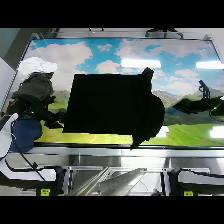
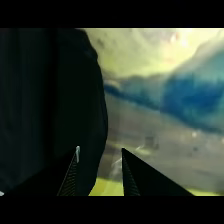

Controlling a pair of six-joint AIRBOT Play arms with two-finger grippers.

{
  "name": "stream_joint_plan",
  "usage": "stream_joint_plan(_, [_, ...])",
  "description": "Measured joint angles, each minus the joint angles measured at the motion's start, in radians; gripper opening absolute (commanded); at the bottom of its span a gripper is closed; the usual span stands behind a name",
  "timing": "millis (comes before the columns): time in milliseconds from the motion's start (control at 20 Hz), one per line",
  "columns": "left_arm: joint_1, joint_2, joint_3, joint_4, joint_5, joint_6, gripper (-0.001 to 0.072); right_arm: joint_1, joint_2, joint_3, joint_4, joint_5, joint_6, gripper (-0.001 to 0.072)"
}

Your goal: Fold the shirts.

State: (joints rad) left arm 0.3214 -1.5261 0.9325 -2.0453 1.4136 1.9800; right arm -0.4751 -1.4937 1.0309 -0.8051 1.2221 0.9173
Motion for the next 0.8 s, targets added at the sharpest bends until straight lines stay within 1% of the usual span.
stream_joint_plan(50, [0.0, 0.004, -0.025, -0.003, -0.004, 0.004, 0.0616, 0.014, -0.014, -0.007, 0.0, 0.005, -0.003, 0.0329])
stream_joint_plan(100, [-0.001, 0.007, -0.046, -0.007, -0.016, 0.011, 0.0589, 0.031, -0.03, -0.013, -0.001, 0.008, -0.005, 0.0329])
stream_joint_plan(200, [-0.002, 0.008, -0.072, -0.04, -0.024, 0.031, 0.0587, 0.066, -0.058, -0.019, -0.006, 0.013, -0.006, 0.0329])
stream_joint_plan(250, [-0.002, 0.008, -0.08, -0.062, -0.029, 0.042, 0.0539, 0.085, -0.071, -0.02, -0.006, 0.015, -0.006, 0.0329])
stream_joint_plan(300, [-0.005, 0.008, -0.086, -0.086, -0.039, 0.058, 0.0226, 0.104, -0.084, -0.022, -0.006, 0.021, -0.006, 0.0329])
stream_joint_plan(350, [-0.006, 0.006, -0.091, -0.099, -0.065, 0.077, 0.0016, 0.12, -0.095, -0.023, -0.006, 0.023, -0.006, 0.0329])
stream_joint_plan(400, [-0.007, 0.004, -0.095, -0.106, -0.087, 0.095, 0.0012, 0.134, -0.104, -0.024, -0.006, 0.029, -0.006, 0.0329])
stream_joint_plan(500, [-0.008, 0.008, -0.096, -0.153, -0.061, 0.122, 0.0011, 0.156, -0.119, -0.024, -0.008, 0.038, -0.006, 0.0329])
stream_joint_plan(650, [-0.008, 0.008, -0.097, -0.182, -0.048, 0.143, 0.0011, 0.171, -0.129, -0.024, -0.03, 0.048, -0.005, 0.0329])
stream_joint_plan(800, [-0.009, 0.008, -0.097, -0.197, -0.041, 0.151, 0.0011, 0.146, -0.115, -0.022, -0.071, 0.056, 0.003, 0.0329])
